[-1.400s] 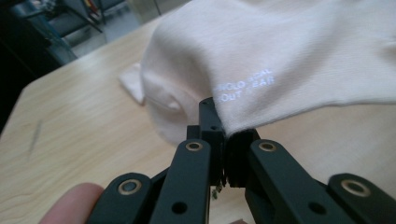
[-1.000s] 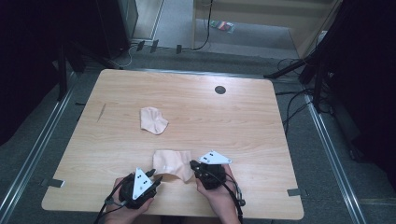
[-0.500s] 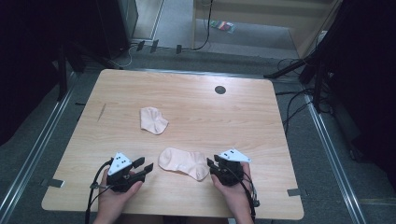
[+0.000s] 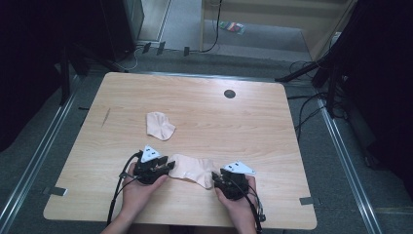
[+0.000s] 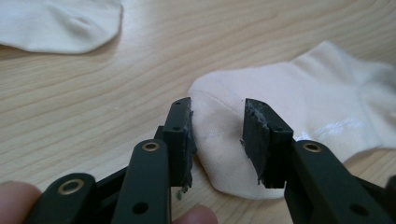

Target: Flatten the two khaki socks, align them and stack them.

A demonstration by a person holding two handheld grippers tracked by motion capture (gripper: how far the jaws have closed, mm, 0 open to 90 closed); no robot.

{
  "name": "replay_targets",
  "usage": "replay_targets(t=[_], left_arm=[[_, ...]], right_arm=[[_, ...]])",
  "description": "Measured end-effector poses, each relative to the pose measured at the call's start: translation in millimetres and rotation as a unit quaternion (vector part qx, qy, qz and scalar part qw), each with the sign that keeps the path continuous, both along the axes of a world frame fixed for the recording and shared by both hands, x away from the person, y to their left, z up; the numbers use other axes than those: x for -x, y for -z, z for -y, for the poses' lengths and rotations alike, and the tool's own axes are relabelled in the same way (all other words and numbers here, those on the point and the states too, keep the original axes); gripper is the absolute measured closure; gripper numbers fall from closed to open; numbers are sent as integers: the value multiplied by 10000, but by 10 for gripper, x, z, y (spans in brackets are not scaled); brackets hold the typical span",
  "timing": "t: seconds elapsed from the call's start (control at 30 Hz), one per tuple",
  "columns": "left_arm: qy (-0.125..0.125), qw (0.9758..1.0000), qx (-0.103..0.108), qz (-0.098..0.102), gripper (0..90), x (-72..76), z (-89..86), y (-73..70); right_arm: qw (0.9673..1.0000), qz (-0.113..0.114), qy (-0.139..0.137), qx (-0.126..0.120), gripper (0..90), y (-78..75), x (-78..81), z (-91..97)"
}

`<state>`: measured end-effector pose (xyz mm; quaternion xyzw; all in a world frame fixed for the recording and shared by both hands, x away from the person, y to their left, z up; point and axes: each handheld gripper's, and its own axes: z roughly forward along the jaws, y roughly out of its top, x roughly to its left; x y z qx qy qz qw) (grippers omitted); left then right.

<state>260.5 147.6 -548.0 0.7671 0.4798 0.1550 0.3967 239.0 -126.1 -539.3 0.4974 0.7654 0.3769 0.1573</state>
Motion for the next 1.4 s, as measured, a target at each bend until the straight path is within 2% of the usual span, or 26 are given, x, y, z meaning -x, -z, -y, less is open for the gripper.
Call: replay_targets(t=[0.03, 0.07, 0.1, 0.17, 0.2, 0.3, 0.33, 0.4, 0.43, 0.5, 0.63, 0.7, 0.83, 0.9, 0.93, 0.97, 1.0, 1.07, 1.1, 1.13, 1.17, 1.2, 1.23, 1.27, 1.3, 1.4], left_arm=[[0, 10000, 0, 0, 655, 0, 0, 0], [1, 9999, -111, -4, 655, 6, 23, 12], [-63, 9995, -289, 49, 747, 18, 40, 18], [-8, 9997, -250, 39, 869, 23, 14, 9], [7, 9996, -293, 50, 884, 30, -4, 4], [12, 9996, -263, 101, 892, 71, -42, -8], [-5, 9996, -222, 151, 894, 119, -85, -32], [-120, 9996, -9, 267, 895, 268, -190, -89], [-120, 9996, -9, 267, 896, 268, -190, -89], [-148, 9993, 82, 339, 896, 417, -240, -116], [-148, 9990, 61, 428, 897, 657, -289, -147], [-189, 9988, 75, 452, 898, 735, -313, -157], [-171, 9985, -103, 500, 900, 872, -318, -93], [-178, 9991, -39, 389, 900, 876, -308, -24], [-97, 9992, -25, 382, 896, 888, -265, 28], [-126, 9986, -69, 503, 891, 906, -252, 20], [-162, 9980, 53, 601, 866, 919, -258, 3], [-298, 9977, 246, 560, 621, 900, -279, -15], [-298, 9977, 246, 560, 521, 900, -279, -15], [-315, 9975, 369, 519, 521, 888, -309, -14], [-399, 9969, 441, 521, 461, 886, -332, -15], [-496, 9961, 490, 541, 410, 864, -374, -21], [-496, 9961, 490, 541, 397, 864, -374, -21], [-568, 9953, 567, 541, 382, 821, -419, -39], [-568, 9953, 567, 541, 368, 821, -419, -39], [-706, 9935, 629, 632, 353, 727, -496, -90]], right_arm=[[10000, 33, 5, 51, 671, 10, 2, -19], [10000, 33, 5, 51, 671, 10, 2, -19], [9996, 59, -90, 275, 749, 44, 3, -57], [9993, 103, -191, 290, 828, 62, 11, -70], [9994, 83, -208, 263, 853, 59, 9, -70], [9993, 134, -215, 276, 873, 41, 13, -72], [9992, 179, -222, 289, 876, 22, 21, -71], [9988, 288, -290, 260, 880, -80, 53, -63], [9986, 325, -324, 244, 881, -119, 62, -57], [9984, 358, -350, 255, 881, -154, 70, -53], [9980, 345, -477, 248, 883, -251, 103, -45], [9972, 322, -597, 326, 884, -286, 153, -42], [9964, 259, -681, 423, 888, -277, 220, 16], [9967, 178, -660, 434, 888, -224, 203, 34], [9973, 109, -645, 331, 884, -147, 158, 39], [9971, 108, -715, 256, 877, -122, 147, 38], [9964, 99, -824, 146, 832, -96, 135, 32], [9965, 201, -803, 153, 540, -77, 132, 12], [9965, 201, -803, 153, 540, -77, 132, 12], [9968, 229, -747, 153, 452, -82, 125, 17], [9974, 242, -673, 62, 374, -99, 113, 47], [9983, 301, -500, -49, 258, -132, 101, 102], [9983, 301, -500, -49, 258, -132, 101, 102], [9987, 421, -276, -104, 174, -176, 98, 164], [9987, 421, -276, -104, 174, -176, 98, 164], [9976, 641, 56, -240, 74, -244, 103, 272]])
